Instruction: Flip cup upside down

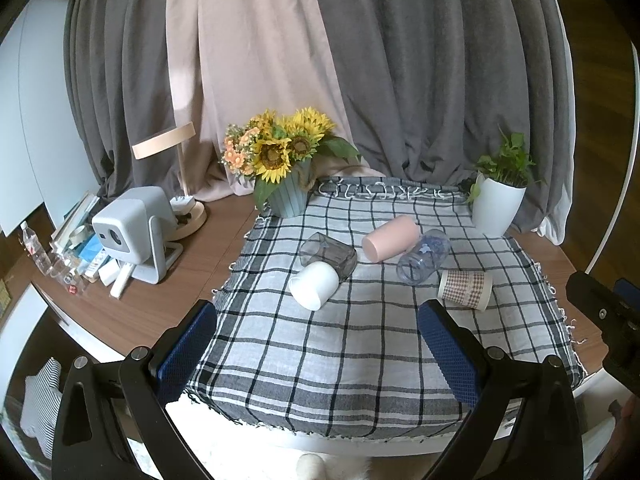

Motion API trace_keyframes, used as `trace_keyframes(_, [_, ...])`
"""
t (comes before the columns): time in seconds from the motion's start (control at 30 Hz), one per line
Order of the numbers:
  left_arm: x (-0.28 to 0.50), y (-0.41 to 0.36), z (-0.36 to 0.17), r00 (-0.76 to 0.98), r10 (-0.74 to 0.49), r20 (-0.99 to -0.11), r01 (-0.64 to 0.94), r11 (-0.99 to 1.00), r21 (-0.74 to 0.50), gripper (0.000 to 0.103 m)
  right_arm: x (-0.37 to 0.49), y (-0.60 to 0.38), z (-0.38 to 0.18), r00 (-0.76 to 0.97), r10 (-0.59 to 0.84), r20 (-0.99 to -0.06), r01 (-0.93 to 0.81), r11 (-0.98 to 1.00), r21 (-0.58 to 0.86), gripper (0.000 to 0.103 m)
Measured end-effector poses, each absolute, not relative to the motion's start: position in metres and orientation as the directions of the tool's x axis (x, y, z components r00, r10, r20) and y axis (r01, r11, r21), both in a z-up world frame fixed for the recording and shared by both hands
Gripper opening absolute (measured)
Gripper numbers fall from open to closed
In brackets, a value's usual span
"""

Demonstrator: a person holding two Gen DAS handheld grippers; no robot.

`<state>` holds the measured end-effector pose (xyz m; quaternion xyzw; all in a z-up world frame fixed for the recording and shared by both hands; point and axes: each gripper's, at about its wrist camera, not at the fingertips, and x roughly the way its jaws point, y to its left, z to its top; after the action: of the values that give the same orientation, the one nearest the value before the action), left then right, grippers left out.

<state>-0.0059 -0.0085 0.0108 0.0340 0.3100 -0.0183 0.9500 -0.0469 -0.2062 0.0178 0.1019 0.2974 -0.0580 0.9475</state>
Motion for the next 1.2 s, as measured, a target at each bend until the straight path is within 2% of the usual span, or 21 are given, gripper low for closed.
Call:
trace_keyframes(0.47, [-0.001,-0.011,-0.001,0.794,-0.014,-0.608,0.064,0.996,0.061,0.103,-0.042,-0.209,0.016,0.807,-0.045,-0.589,0.171,0.972,0.16,0.096])
trace_keyframes(0.87, [0.062,0.005,-0.04,0.663,-0.066,-0.746,0.155,0.987,0.051,0.103,0.007,-0.193,-0.024,0.733,-0.04,-0.68,0.23,0.954,0.191,0.096])
trace_keyframes(1.2, [0.145,0.017,-0.085,0.535,-0.101,-0.839,0.303,0.95,0.079,0.103,0.069,-0.177,-0.074,0.617,-0.06,-0.785,0.375,0.899,0.226,0.096])
